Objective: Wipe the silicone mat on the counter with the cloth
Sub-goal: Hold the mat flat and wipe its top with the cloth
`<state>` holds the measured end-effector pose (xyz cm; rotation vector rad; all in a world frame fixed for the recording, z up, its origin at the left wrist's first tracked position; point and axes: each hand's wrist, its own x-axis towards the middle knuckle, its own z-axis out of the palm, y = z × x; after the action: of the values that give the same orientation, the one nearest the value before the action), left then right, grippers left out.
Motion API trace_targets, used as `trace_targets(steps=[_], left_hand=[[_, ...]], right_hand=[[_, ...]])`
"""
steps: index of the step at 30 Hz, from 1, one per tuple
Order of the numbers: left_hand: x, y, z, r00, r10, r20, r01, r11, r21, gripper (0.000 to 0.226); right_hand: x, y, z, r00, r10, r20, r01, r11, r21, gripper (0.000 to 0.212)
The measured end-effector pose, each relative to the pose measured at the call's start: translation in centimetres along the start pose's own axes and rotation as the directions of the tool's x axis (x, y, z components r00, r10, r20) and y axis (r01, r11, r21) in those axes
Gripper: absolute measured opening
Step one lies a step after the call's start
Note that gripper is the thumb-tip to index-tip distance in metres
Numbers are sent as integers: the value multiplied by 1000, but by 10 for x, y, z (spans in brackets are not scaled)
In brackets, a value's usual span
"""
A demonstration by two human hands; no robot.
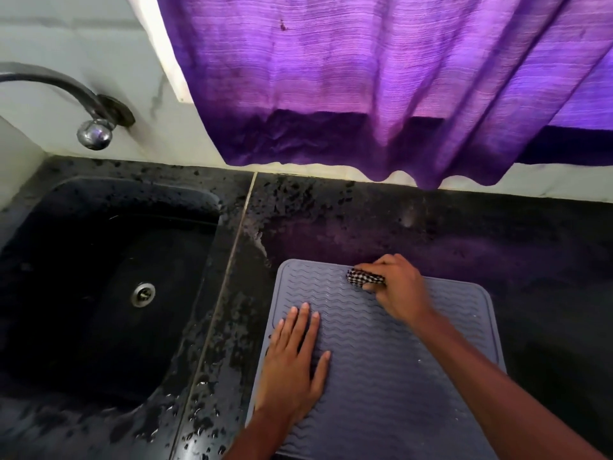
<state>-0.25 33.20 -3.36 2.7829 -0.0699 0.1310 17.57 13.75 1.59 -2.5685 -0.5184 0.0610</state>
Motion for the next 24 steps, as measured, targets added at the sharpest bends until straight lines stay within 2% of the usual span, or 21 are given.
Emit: trace_targets(steps=[8,21,22,24], left_hand=[[1,-1,2,1000,5,23,-6,999,33,65],[2,0,-3,998,10,55,-11,1000,27,65],[2,0,-3,998,7,63,-9,1000,27,66],[1,0,-4,998,1,69,-3,1000,29,67]], right_hand=[[26,-53,31,994,-99,52,99,995,3,46],[44,-119,52,989,-108,102,110,994,-16,45],[45,-119,52,987,-92,130,93,996,3,44],[44,-120,48,971,-68,228,27,983,179,41]])
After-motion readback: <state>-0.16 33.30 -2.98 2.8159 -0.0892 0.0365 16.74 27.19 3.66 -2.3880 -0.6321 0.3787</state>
